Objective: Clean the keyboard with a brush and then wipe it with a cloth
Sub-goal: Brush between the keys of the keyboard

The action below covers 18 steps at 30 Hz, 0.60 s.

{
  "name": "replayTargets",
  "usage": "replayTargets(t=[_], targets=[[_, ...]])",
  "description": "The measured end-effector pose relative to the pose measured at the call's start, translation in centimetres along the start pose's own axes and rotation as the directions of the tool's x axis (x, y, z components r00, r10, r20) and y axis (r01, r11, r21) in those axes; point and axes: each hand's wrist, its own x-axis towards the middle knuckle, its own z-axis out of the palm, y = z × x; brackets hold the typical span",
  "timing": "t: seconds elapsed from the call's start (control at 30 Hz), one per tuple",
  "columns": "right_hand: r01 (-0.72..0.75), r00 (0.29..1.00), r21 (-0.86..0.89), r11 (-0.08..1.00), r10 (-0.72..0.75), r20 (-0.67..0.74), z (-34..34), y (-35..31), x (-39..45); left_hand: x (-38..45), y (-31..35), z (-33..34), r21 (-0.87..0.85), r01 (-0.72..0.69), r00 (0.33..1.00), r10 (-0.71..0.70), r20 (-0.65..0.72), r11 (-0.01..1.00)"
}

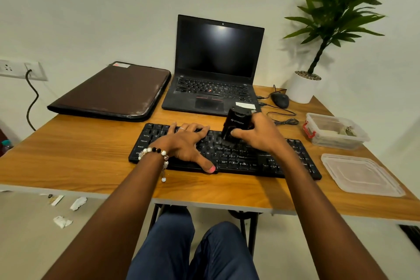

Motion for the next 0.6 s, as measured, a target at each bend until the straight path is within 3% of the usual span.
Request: replayTargets(t=[0.13, 0.17, 0.3, 0.4, 0.6], targets=[[-0.039, 0.992, -0.431, 0.901, -0.017, -0.124, -1.2, 0.9, 0.5, 0.0, 0.0, 0.0, -0.002, 0.003, 1.000, -0.003, 0.003, 1.000], [-0.050, 0.987, -0.461, 0.886, -0.027, -0.159, -1.5, 0.9, 0.6, 0.0, 0.0, 0.0, -0.001, 0.001, 1.000, -0.001, 0.004, 1.000], [-0.068, 0.970, -0.170, 0.983, 0.026, -0.241, -1.2, 0.5, 0.9, 0.1, -0.1, 0.0, 0.004, -0.003, 1.000, 0.003, -0.002, 1.000], [-0.100, 0.947, 0.000, 0.995, 0.095, -0.306, 0.4, 0.3, 1.4, 0.1, -0.1, 0.0, 0.002, 0.001, 1.000, -0.001, -0.001, 1.000], [-0.110, 0.947, -0.147, 0.983, 0.059, -0.315, 2.4, 0.2, 0.4, 0.2, -0.2, 0.1, 0.010, 0.007, 1.000, -0.007, -0.007, 1.000]])
